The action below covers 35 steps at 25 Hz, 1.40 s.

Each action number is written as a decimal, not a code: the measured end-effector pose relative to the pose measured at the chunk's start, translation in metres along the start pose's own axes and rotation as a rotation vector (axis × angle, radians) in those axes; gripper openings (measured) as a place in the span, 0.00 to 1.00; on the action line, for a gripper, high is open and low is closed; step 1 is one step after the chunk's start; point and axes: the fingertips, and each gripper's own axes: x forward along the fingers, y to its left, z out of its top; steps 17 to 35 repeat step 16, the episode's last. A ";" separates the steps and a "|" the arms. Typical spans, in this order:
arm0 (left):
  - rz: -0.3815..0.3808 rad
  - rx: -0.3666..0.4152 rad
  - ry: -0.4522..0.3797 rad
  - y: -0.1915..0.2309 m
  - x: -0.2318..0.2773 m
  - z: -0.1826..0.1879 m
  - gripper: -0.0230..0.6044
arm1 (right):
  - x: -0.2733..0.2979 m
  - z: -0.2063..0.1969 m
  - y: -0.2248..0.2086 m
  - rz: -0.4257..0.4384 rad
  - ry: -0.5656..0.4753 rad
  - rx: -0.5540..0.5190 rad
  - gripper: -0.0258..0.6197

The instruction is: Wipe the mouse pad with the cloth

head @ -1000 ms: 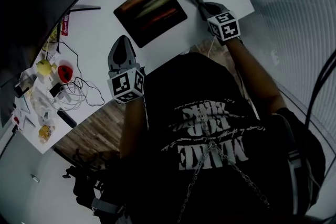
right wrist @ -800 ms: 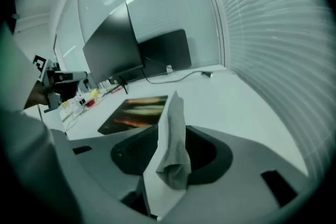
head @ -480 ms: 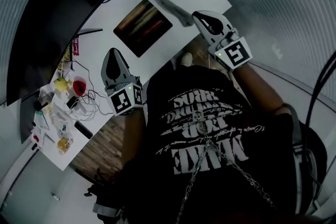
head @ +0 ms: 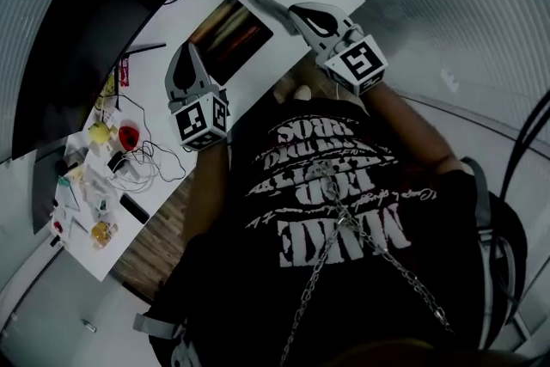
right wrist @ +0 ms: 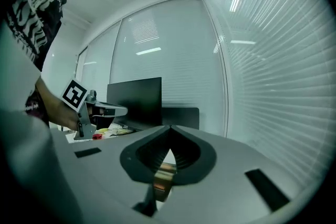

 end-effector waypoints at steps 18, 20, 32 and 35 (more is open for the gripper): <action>0.017 0.004 -0.001 -0.007 -0.012 -0.003 0.04 | 0.001 0.001 -0.005 0.014 0.014 -0.007 0.04; 0.017 0.004 -0.001 -0.007 -0.012 -0.003 0.04 | 0.001 0.001 -0.005 0.014 0.014 -0.007 0.04; 0.017 0.004 -0.001 -0.007 -0.012 -0.003 0.04 | 0.001 0.001 -0.005 0.014 0.014 -0.007 0.04; 0.017 0.004 -0.001 -0.007 -0.012 -0.003 0.04 | 0.001 0.001 -0.005 0.014 0.014 -0.007 0.04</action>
